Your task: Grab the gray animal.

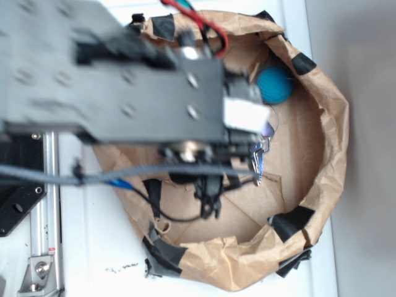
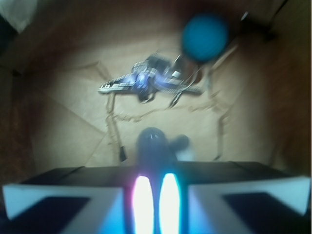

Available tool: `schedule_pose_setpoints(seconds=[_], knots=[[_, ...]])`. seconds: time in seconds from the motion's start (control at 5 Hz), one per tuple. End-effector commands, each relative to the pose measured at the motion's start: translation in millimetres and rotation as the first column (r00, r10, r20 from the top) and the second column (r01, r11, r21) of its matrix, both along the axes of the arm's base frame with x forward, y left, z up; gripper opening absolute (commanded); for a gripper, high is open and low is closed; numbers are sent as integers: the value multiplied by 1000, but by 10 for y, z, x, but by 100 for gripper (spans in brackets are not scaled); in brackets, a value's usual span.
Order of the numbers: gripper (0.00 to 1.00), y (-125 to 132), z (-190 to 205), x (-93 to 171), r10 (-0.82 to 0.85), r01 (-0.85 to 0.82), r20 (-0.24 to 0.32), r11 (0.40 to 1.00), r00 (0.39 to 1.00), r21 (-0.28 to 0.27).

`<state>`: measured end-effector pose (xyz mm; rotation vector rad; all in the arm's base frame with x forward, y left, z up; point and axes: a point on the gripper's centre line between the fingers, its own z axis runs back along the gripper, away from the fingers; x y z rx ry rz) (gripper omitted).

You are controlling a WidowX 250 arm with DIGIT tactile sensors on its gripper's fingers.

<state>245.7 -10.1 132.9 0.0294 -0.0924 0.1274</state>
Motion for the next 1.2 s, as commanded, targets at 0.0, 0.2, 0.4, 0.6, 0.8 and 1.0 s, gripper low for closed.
schedule_pose_setpoints(seconds=[0.0,0.2,0.4,0.6,0.8,1.0], knots=[[0,200,526,-15,-32,33,111,999,993,-4],[29,188,502,-97,-24,26,85,1000,996,-13],[100,213,354,-216,-28,25,56,998,998,50],[100,293,28,-293,7,-4,-35,994,999,110],[100,372,-138,-334,48,-41,-47,990,998,137],[100,341,-302,-225,164,-161,-30,983,986,85]])
